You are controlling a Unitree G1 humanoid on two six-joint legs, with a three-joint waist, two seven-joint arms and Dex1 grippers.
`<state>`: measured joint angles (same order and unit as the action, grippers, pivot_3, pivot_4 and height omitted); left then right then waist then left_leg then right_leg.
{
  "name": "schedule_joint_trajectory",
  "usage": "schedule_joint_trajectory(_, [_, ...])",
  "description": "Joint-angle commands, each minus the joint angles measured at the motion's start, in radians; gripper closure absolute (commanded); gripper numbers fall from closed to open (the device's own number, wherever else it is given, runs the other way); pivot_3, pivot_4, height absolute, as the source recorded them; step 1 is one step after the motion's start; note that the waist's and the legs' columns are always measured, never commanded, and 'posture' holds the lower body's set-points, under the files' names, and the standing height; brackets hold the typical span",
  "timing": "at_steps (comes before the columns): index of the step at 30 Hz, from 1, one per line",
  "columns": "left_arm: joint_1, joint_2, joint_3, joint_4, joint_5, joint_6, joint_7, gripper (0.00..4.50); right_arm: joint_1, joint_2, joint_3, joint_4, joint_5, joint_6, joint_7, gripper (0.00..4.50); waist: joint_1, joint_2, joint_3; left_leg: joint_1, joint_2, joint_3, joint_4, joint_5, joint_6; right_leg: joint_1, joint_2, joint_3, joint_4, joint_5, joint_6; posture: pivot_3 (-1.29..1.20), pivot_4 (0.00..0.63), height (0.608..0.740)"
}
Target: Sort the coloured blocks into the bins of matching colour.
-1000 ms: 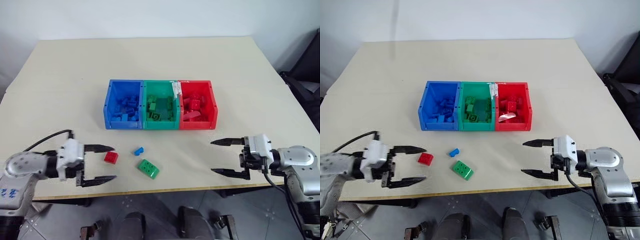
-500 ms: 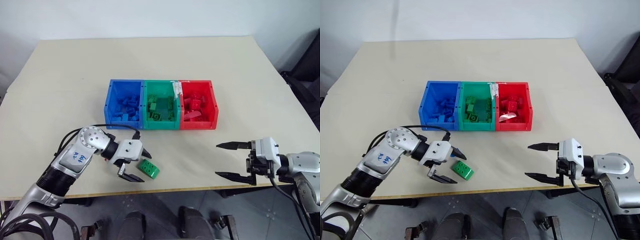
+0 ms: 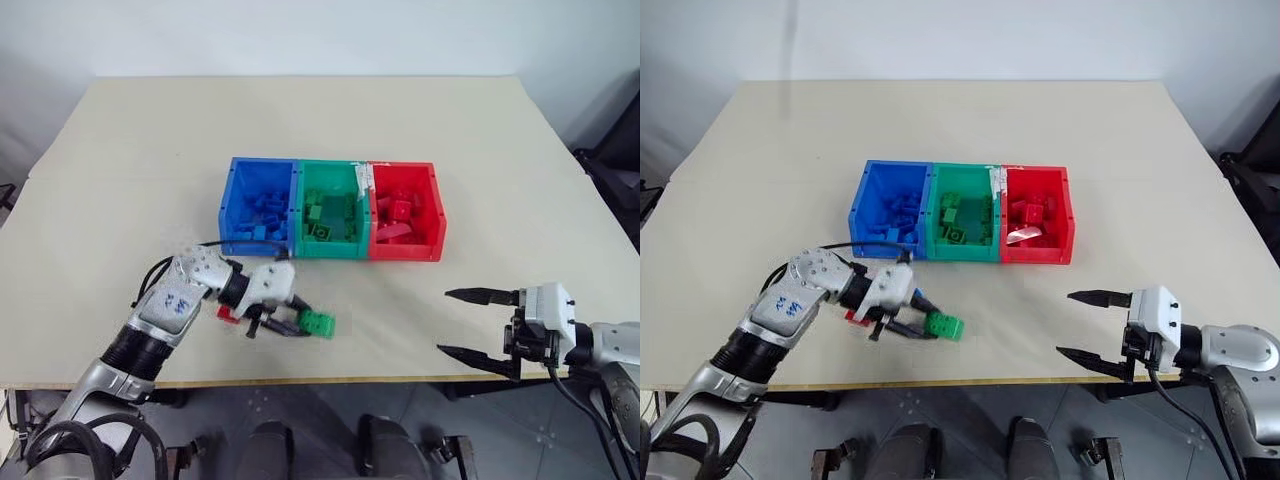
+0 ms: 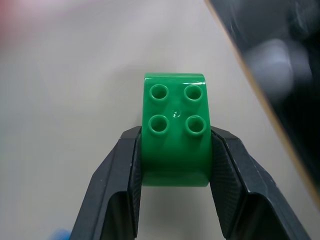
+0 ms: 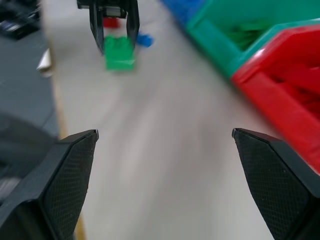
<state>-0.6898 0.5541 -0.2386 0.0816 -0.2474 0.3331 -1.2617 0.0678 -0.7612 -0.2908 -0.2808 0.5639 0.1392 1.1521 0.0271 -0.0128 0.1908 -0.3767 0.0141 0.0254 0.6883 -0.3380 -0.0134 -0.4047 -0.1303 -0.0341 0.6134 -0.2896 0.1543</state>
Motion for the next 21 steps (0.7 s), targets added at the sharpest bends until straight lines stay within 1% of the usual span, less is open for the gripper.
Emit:
schedule_joint_trajectory(1, [-0.099, -0.049, 0.080, 0.071, 0.011, 0.008, 0.147, 3.04, -0.033, 0.063, -0.072, -0.060, 0.066, 0.028, -0.140, 0.00, -0.001, 0.000, 0.000, 0.001, 0.000, 0.000, 0.000, 0.000, 0.000, 0.001, 0.000, 0.000, 0.000, 0.000, 0.000, 0.00, 0.150, 0.740])
schedule_joint_trajectory(5, [-0.196, -0.143, 0.110, 0.257, 0.084, -0.066, 0.338, 3.04, -0.043, 0.123, -0.076, -0.064, 0.035, 0.001, -0.230, 0.00, -0.002, 0.000, 0.000, 0.005, -0.001, 0.000, -0.001, 0.000, 0.000, 0.005, 0.000, 0.000, -0.002, 0.000, 0.000, 0.00, 0.150, 0.740])
schedule_joint_trajectory(9, [-0.261, -0.188, 0.110, 0.382, 0.122, -0.114, 0.408, 3.04, -0.057, 0.143, -0.067, -0.071, 0.020, -0.005, -0.276, 0.00, -0.002, 0.000, 0.000, 0.004, -0.001, 0.000, -0.001, 0.000, 0.000, 0.005, 0.000, 0.000, -0.002, 0.000, 0.001, 0.00, 0.150, 0.740])
schedule_joint_trajectory(11, [-0.273, -0.201, 0.121, 0.401, 0.117, -0.116, 0.420, 3.04, -0.066, 0.140, -0.061, -0.070, 0.017, -0.003, -0.281, 0.00, -0.003, 0.000, 0.000, 0.004, -0.001, 0.000, -0.002, 0.000, 0.000, 0.005, 0.000, 0.000, -0.003, 0.000, 0.001, 0.00, 0.150, 0.740])
schedule_joint_trajectory(12, [-0.269, -0.200, 0.123, 0.387, 0.105, -0.113, 0.403, 2.32, -0.076, 0.139, -0.056, -0.067, 0.017, -0.002, -0.281, 0.00, -0.004, 0.000, 0.000, 0.004, -0.001, 0.000, -0.002, 0.000, 0.000, 0.005, 0.000, 0.000, -0.003, 0.000, 0.001, 0.00, 0.150, 0.740])
schedule_joint_trajectory(13, [-0.263, -0.198, 0.126, 0.370, 0.099, -0.116, 0.393, 2.15, -0.083, 0.138, -0.052, -0.065, 0.018, -0.001, -0.280, 0.00, -0.004, 0.000, 0.000, 0.004, -0.001, 0.000, -0.002, 0.000, 0.000, 0.005, 0.000, 0.000, -0.003, 0.000, 0.001, 0.00, 0.150, 0.740])
schedule_joint_trajectory(16, [-0.208, -0.169, 0.160, 0.270, 0.070, -0.124, 0.381, 1.21, -0.119, 0.134, -0.027, -0.046, 0.019, 0.002, -0.260, 0.00, -0.006, 0.000, 0.000, 0.004, -0.001, 0.001, -0.002, 0.000, 0.000, 0.005, 0.000, 0.000, -0.003, 0.000, 0.001, 0.00, 0.150, 0.740])
schedule_joint_trajectory(18, [-0.147, -0.128, 0.187, 0.176, 0.025, -0.099, 0.331, 0.53, -0.143, 0.125, -0.007, -0.027, 0.018, 0.003, -0.232, 0.00, -0.010, 0.000, 0.000, 0.005, 0.000, 0.001, -0.003, 0.000, 0.000, 0.005, 0.000, 0.000, -0.003, 0.000, 0.001, 0.00, 0.150, 0.740])
schedule_joint_trajectory(19, [-0.106, -0.095, 0.210, 0.138, 0.020, -0.129, 0.317, 0.24, -0.161, 0.121, 0.007, -0.012, 0.020, 0.008, -0.212, 0.00, -0.014, 0.000, 0.000, 0.005, 0.000, 0.001, -0.003, 0.000, 0.000, 0.005, 0.000, 0.000, -0.003, 0.000, 0.001, 0.00, 0.150, 0.740])
schedule_joint_trajectory(20, [-0.064, -0.062, 0.233, 0.105, 0.015, -0.147, 0.310, 0.02, -0.177, 0.116, 0.021, 0.004, 0.021, 0.008, -0.187, 0.00, -0.022, 0.000, 0.000, 0.005, 0.000, 0.001, -0.003, 0.000, 0.000, 0.005, 0.000, 0.000, -0.004, 0.000, 0.001, 0.00, 0.150, 0.740])
schedule_joint_trajectory(21, [-0.016, -0.022, 0.254, 0.072, 0.007, -0.162, 0.289, 0.02, -0.191, 0.108, 0.040, 0.018, 0.020, 0.011, -0.159, 0.00, -0.025, 0.000, 0.000, 0.006, 0.000, 0.001, -0.004, 0.000, 0.000, 0.005, 0.000, 0.000, -0.003, 0.000, 0.001, 0.00, 0.150, 0.740])
